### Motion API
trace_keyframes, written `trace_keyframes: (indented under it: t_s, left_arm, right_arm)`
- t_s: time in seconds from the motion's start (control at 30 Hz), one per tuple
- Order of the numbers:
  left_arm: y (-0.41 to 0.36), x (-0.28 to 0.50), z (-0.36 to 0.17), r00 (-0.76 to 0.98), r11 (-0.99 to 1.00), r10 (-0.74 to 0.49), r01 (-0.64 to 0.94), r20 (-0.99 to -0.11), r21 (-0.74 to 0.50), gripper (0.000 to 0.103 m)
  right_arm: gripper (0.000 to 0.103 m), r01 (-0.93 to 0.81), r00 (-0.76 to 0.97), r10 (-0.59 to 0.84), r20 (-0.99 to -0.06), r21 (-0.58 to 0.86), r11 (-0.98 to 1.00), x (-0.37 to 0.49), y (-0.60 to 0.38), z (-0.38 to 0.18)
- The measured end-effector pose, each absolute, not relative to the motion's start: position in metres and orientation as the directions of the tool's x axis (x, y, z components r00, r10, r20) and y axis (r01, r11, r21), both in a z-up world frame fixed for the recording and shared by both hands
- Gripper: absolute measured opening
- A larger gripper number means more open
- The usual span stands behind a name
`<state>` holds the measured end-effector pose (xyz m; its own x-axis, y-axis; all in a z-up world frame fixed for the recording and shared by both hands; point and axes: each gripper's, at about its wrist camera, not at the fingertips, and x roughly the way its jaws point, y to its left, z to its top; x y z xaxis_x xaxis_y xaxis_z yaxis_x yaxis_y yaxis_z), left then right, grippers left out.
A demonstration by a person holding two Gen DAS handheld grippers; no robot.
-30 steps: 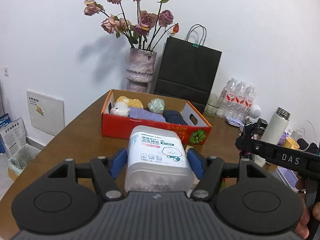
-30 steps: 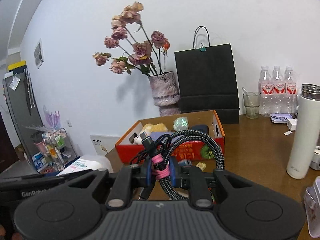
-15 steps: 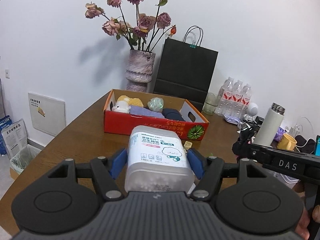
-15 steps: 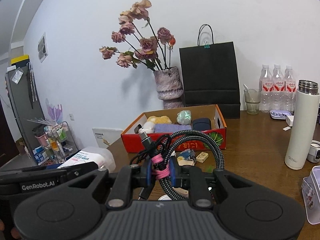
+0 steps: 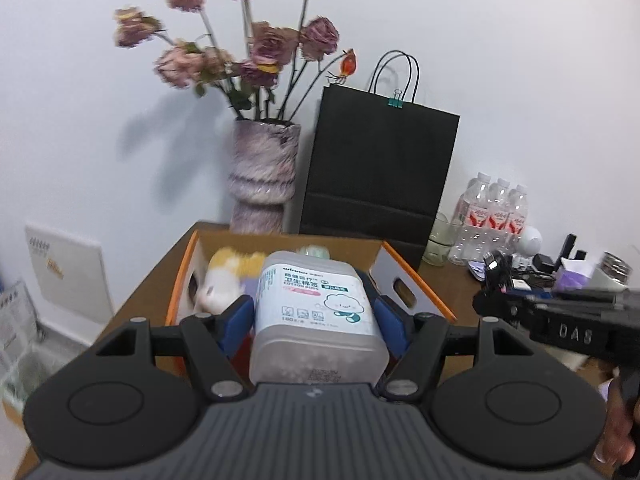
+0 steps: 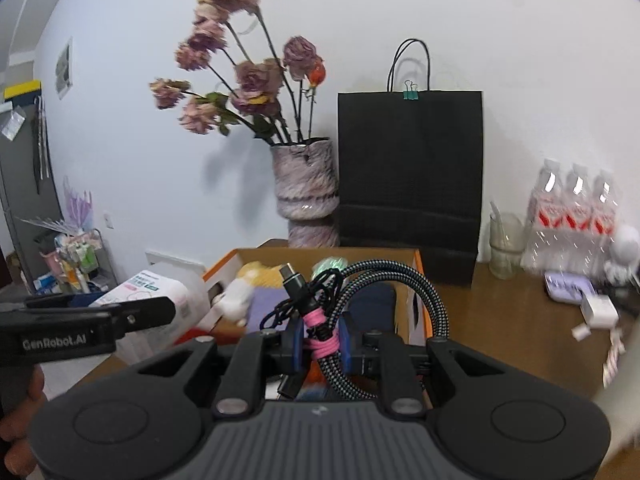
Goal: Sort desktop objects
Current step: 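Carry container and cable into the cardboard box and open both tools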
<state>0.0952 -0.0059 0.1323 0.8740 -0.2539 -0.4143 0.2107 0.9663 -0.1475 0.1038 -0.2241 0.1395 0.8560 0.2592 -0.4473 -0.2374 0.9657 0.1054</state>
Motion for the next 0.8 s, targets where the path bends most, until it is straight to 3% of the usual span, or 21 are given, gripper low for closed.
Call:
trace_keyframes:
  t_s: [0.13,0.37,0.5,0.57,0.63,0.73,0.8]
  left_arm:
    - [-0.019,0.173,0.124,0.818,0.954,-0.3,0.252,-0.492,-0.162,0.068]
    - [-0.05,0.289,0.085,0.731,0.97,-0.223,0.231,-0.645,-0.074,0.068]
    - [-0.059,0.321,0.055,0.669,0.974,-0.196,0.215,-0.717,-0.066,0.069]
    - [-0.059,0.325,0.047,0.663,0.974,-0.203,0.213,-0.721,-0.078,0.077]
    - [-0.056,0.322,0.047,0.678,0.971,-0.22,0.224,-0.701,-0.088,0.084]
    - [-0.047,0.319,0.055,0.688,0.974,-0.204,0.215,-0.697,-0.074,0.085]
    - [-0.036,0.317,0.065,0.687,0.978,-0.193,0.191,-0.701,-0.082,0.085]
  right_arm:
    - [0.017,-0.265,0.811,0.305,-0.498,0.152,0.952,0.184,-0.224,0.144]
    - [0.017,-0.238,0.688,0.25,-0.681,0.113,0.965,0.326,-0.196,0.115]
    - [0.017,-0.182,0.552,0.278,-0.786,0.211,0.96,0.381,-0.199,0.078]
    - [0.018,-0.166,0.51,0.285,-0.812,0.232,0.958,0.398,-0.199,0.064]
    - [0.022,-0.132,0.527,0.259,-0.809,0.223,0.966,0.405,-0.201,0.058]
    - [0.037,-0.125,0.514,0.243,-0.823,0.208,0.97,0.401,-0.202,0.06]
    - [0.041,-0.141,0.521,0.261,-0.813,0.22,0.965,0.391,-0.204,0.071]
